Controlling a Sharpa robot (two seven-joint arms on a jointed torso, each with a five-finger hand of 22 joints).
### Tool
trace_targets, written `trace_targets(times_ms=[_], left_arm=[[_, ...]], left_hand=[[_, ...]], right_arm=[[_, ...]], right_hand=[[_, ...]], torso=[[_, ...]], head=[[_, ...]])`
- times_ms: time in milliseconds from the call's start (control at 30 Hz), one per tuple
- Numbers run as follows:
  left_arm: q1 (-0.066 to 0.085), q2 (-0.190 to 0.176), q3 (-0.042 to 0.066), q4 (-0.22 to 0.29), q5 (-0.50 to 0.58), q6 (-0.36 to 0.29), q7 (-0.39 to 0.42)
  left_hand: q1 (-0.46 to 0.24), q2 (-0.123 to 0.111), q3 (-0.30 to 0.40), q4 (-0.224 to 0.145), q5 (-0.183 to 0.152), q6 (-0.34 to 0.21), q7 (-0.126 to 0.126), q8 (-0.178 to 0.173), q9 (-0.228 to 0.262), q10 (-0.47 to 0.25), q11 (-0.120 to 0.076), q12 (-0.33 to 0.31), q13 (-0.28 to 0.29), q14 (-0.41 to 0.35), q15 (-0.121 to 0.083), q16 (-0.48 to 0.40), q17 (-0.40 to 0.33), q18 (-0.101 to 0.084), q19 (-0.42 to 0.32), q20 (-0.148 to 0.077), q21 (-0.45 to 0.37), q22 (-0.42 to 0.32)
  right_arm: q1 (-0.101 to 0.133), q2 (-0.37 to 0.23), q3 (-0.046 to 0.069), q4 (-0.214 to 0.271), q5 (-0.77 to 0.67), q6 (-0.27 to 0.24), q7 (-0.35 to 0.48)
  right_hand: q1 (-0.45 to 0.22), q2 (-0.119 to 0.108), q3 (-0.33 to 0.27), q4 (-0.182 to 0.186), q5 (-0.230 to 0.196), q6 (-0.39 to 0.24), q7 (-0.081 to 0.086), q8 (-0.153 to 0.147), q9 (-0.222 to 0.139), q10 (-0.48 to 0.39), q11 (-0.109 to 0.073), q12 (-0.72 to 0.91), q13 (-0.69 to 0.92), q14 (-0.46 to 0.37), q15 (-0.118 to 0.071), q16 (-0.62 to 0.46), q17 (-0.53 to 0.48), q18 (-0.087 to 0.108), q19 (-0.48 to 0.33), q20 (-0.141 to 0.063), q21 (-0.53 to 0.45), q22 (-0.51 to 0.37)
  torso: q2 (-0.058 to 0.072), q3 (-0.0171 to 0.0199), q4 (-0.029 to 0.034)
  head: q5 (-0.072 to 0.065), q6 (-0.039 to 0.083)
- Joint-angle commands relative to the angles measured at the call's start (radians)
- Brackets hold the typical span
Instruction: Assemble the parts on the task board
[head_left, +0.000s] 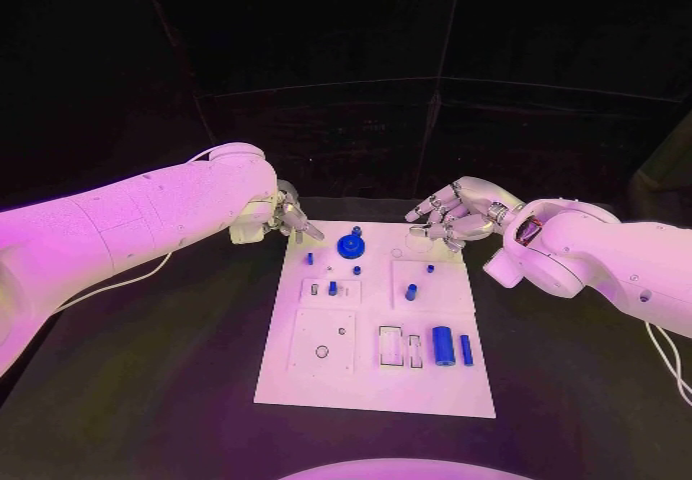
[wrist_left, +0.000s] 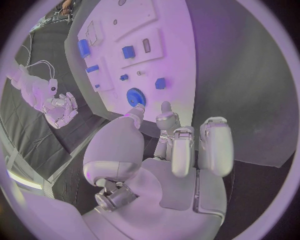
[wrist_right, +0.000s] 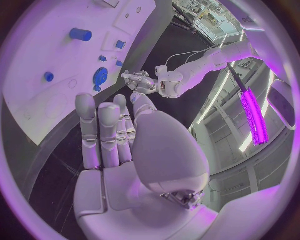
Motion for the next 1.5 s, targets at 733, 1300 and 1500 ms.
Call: trace_targets(times_ms=[733,1300,1500], left_arm=[[-0.043,0.03,-0.015,-0.043,-0.029,0.04,0.035],[-0.044,0.028,-0.015,-0.025,-0.029,0.03,0.043],[-0.044,0.025,-0.015,-0.015,-0.029,0.029,0.046]], left_hand=[[0.029,0.029,-0.019,-0.001,0.002,0.01,0.001,-0.008,-0.012,-0.005,0.005,0.003,-0.001,0.105,0.009,0.003,0.263,0.002,0.032,0.006,0.006,0.041],[0.054,0.044,-0.026,-0.008,0.002,0.016,0.0,-0.009,-0.018,-0.003,0.004,0.007,0.001,0.105,0.009,0.003,0.263,0.002,0.033,0.006,0.007,0.044],[0.049,0.037,-0.047,-0.002,-0.001,0.02,0.0,-0.009,-0.022,-0.001,0.004,0.01,0.002,0.105,0.008,0.003,0.263,0.001,0.034,0.006,0.009,0.047]], right_arm=[[0.002,0.009,0.001,-0.005,-0.001,-0.001,0.012],[0.002,0.014,0.001,-0.012,-0.001,0.004,0.011],[0.002,0.016,0.001,-0.014,-0.001,0.006,0.011]], right_hand=[[-0.007,-0.001,0.004,0.006,0.008,-0.007,-0.003,0.005,-0.001,-0.003,0.001,-0.004,-0.002,0.001,-0.001,-0.006,0.002,0.015,-0.007,0.002,-0.005,-0.002],[-0.005,-0.001,0.005,0.006,0.008,-0.007,-0.003,0.005,-0.001,-0.003,0.001,-0.004,-0.003,0.001,-0.001,-0.007,0.001,0.015,-0.007,0.002,-0.006,-0.003],[-0.005,-0.001,0.005,0.006,0.008,-0.007,-0.003,0.005,-0.001,-0.003,0.001,-0.004,-0.003,0.001,-0.001,-0.007,0.001,0.015,-0.007,0.002,-0.006,-0.003]], torso=[[-0.001,0.0009,-0.0002],[-0.002,0.0009,0.001],[-0.001,0.001,0.0001]], head=[[0.005,-0.007],[0.003,-0.012],[0.004,-0.011]])
